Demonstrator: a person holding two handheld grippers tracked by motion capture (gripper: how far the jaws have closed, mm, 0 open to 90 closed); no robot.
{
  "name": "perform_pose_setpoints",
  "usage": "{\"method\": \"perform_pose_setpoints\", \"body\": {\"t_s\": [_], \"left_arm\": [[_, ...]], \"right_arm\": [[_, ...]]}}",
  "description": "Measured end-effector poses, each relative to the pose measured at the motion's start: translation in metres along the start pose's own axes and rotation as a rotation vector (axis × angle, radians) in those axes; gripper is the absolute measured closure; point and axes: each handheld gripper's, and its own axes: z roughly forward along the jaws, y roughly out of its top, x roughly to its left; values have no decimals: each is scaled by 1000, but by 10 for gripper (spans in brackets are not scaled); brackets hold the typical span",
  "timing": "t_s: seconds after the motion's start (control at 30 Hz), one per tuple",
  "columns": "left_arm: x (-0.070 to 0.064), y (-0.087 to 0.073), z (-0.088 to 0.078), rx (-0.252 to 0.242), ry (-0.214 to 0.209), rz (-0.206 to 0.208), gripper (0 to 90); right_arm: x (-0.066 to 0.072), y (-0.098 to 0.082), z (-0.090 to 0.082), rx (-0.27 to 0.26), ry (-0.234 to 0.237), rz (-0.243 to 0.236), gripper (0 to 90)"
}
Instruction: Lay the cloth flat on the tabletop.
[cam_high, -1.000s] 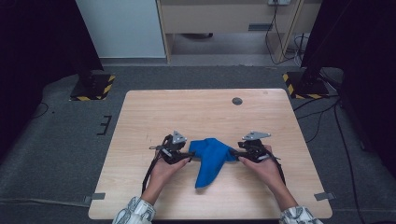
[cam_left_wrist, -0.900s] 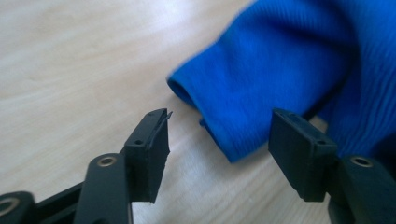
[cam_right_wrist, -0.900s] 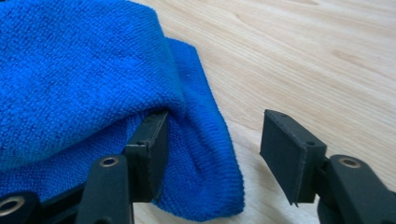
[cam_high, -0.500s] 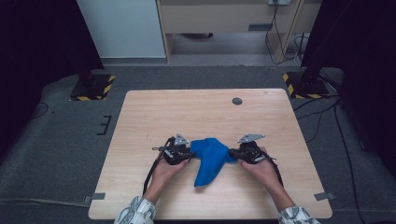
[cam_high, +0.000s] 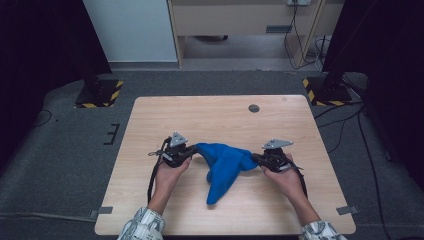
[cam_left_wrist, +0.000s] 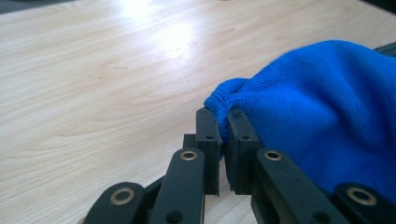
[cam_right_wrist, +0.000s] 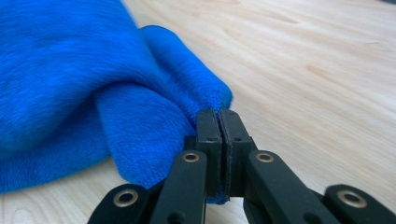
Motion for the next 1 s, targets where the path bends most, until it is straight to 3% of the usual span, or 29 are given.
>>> {"method": "perform_pose_setpoints", "body": {"t_s": [0.1,0.13,0.17,0.2,0.37,0.43,0.47,0.5,0.53,0.57,0.6,0.73,0.83,1.0], "left_arm": [[4,-2,2,35,-3,9,843],[5,-7,7,85,-10,12,842],[5,-7,7,85,-10,12,841],[5,-11,13,129,-10,27,840],[4,-18,22,167,1,42,824],[3,-19,22,153,10,46,738],[4,-18,21,135,20,48,655],[5,-17,19,116,34,36,655],[7,-14,13,70,32,16,542],[7,-14,13,70,32,16,520],[10,-12,7,30,40,7,490],[14,-9,-2,-14,44,-7,475],[18,-10,-7,-25,50,-18,473],[21,-14,-9,-13,77,-9,478]], "right_arm": [[-7,0,-6,-2,-27,14,881],[-10,-3,-7,11,-29,22,880],[-10,-3,-7,11,-29,22,880],[-11,-8,-5,42,-30,17,879],[-6,-15,1,97,-35,2,875],[-5,-16,3,109,-31,-10,858],[-5,-14,2,90,-35,-6,796],[-5,-14,2,90,-35,-6,796],[-6,-12,-1,61,-38,15,694],[-6,-12,-1,61,-38,15,694],[-8,-9,-4,35,-44,27,623],[-9,-3,-11,-8,-43,28,534],[-8,1,-13,-31,-43,29,543],[5,16,-5,-59,-25,-20,602]]}}
